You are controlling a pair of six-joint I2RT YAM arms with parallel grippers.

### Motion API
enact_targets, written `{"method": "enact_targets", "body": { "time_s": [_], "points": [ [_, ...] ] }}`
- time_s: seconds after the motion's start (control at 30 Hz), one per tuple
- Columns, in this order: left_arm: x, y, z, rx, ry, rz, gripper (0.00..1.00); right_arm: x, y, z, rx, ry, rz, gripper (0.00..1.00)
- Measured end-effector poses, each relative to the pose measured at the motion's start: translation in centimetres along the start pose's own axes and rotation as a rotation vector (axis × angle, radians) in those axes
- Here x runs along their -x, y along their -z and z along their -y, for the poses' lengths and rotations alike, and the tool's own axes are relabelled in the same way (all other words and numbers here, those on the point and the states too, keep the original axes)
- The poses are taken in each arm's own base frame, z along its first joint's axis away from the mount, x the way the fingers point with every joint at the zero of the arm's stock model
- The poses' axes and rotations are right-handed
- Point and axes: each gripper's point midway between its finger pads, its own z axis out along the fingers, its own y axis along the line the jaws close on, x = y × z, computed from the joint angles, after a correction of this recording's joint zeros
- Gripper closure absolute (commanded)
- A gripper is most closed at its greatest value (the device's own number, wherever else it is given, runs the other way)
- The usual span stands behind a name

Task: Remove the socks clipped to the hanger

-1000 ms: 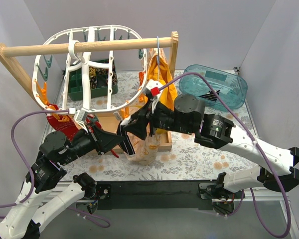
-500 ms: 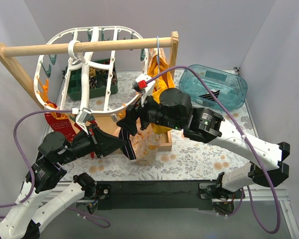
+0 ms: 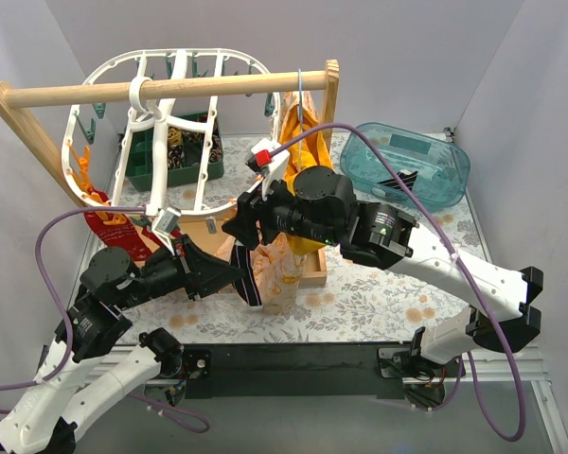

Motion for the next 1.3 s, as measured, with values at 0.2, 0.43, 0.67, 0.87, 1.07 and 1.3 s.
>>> {"method": "enact_targets", "body": {
  "time_s": [0.2,0.43,0.67,0.87,1.07,1.3],
  "points": [
    [0.0,0.0,0.1,-0.004,-0.001,-0.001,1.0,0.0,-0.4,0.2,-0.012,-0.006,0.001,0.63],
    [-0.2,0.4,0.0,0.005,0.002,0.0,1.0,0.1,-0.4,0.5,-0.033,-0.001,0.008,0.99],
    [-1.4,1.3,-1.1,0.049,0.028,-0.001,1.0,0.3,-0.2,0.6,-0.038,-0.004,0.018,0.99],
    [-1.8,1.9,-2.0,0.099,0.045,-0.003,1.0,0.3,0.1,0.8,-0.038,-0.006,0.035,0.79],
    [-1.5,2.8,-1.7,0.119,0.041,0.023,1.0,0.7,0.5,0.6,-0.028,-0.007,0.056,0.37],
    [-0.6,3.1,-1.0,0.108,0.028,0.052,1.0,-0.4,1.6,0.8,-0.017,0.009,0.047,0.02]
  ]
}}
